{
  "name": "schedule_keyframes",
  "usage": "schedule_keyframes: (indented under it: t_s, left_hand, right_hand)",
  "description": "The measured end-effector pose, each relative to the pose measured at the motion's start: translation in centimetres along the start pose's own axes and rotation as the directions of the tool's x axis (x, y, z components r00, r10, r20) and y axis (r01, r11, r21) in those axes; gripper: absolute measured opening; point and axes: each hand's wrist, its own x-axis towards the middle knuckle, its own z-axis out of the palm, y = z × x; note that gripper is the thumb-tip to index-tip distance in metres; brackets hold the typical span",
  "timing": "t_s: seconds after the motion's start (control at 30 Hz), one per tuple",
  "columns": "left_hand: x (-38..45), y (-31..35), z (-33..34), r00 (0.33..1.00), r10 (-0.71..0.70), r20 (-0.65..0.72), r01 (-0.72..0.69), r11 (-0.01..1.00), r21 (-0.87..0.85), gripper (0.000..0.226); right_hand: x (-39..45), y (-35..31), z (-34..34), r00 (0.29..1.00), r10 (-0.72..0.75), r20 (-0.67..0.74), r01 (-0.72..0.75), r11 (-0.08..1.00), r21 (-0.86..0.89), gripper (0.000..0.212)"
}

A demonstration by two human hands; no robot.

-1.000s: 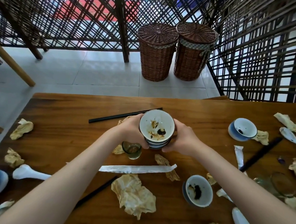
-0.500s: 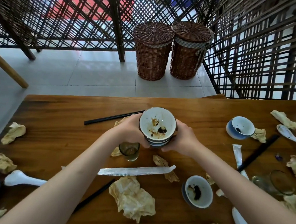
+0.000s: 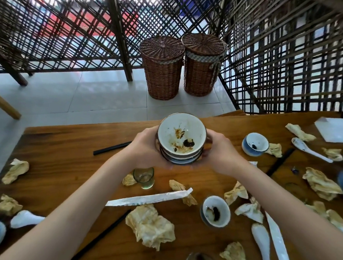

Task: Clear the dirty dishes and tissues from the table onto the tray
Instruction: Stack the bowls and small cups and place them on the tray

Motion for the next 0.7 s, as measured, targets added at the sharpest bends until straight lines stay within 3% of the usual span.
schedule_keyframes:
  t_s: [0.23, 0.33, 0.7]
  left_hand:
    - [-3.0, 3.0, 0.8, 0.996, 0.086, 0.011, -0.085, 0.996, -0.028, 0.089]
    - [-4.3, 4.3, 1.8, 0.992, 0.108, 0.059, -0.106, 0.994, -0.032, 0.080]
    - [-8.2, 11.1, 9.2, 0.973, 0.173, 0.155, -0.173, 0.985, -0.015, 0.085]
  right_hand:
    - [-5.0, -1.2, -2.5, 0.999, -0.002, -0.037, 0.003, 1.000, 0.020, 0.090]
    - [-7.6, -1.2, -3.4, 0.998, 0.035, -0.060, -0.034, 0.999, 0.021, 0.088]
    - [-17.7, 1.9, -9.5, 0.993, 0.059, -0.101, -0.058, 0.998, 0.014, 0.077]
